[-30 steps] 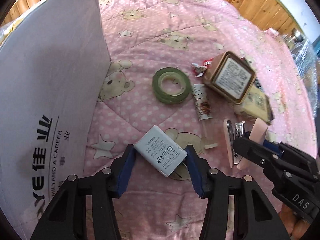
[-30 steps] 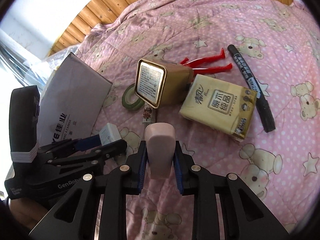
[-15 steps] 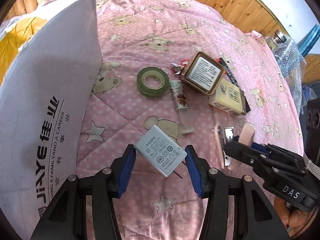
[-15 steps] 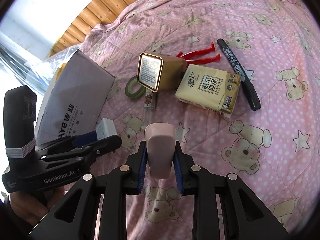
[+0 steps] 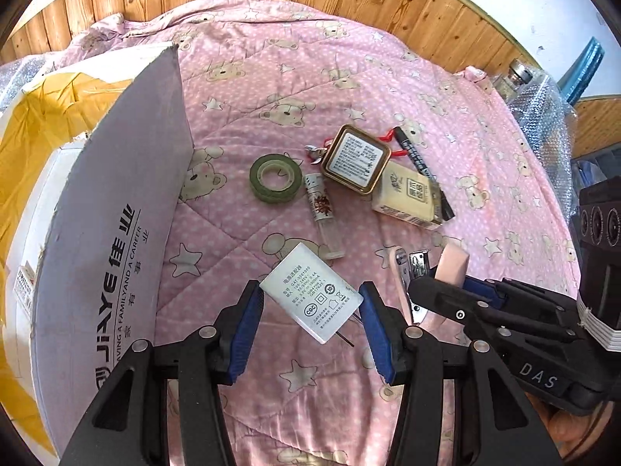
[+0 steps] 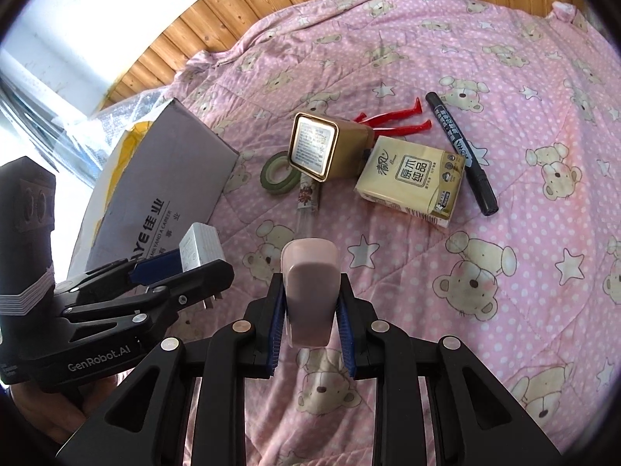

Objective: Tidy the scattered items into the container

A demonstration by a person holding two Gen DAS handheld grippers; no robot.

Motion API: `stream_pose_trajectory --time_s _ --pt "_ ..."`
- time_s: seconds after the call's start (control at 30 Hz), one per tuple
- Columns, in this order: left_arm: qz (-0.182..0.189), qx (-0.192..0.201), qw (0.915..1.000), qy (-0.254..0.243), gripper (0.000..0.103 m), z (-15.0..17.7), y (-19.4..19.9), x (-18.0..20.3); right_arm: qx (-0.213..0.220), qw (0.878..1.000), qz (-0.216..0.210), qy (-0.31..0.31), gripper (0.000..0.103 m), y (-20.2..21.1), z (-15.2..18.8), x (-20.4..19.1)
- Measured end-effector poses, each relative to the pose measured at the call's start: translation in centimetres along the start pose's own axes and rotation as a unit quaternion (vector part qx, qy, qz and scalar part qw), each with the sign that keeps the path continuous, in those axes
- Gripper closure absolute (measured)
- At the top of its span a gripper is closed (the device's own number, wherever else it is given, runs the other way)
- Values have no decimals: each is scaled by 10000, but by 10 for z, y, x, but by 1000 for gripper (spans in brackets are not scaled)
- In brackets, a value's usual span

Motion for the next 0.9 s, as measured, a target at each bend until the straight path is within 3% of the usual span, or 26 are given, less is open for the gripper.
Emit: stream_pose_trajectory --time_s 0.9 --pt "460 679 9966 -65 51 31 73 13 425 9979 302 379 77 60 29 -53"
Point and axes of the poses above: each gripper's, at about its wrist camera, not at the fingertips, and y roughly against the way its jaws point, x to its right, z to its underside, the point moved 2 cm from there along -y, roughly the way its jaws point, and after that the axes turned 8 degrees about z, right-handed, at the moved point
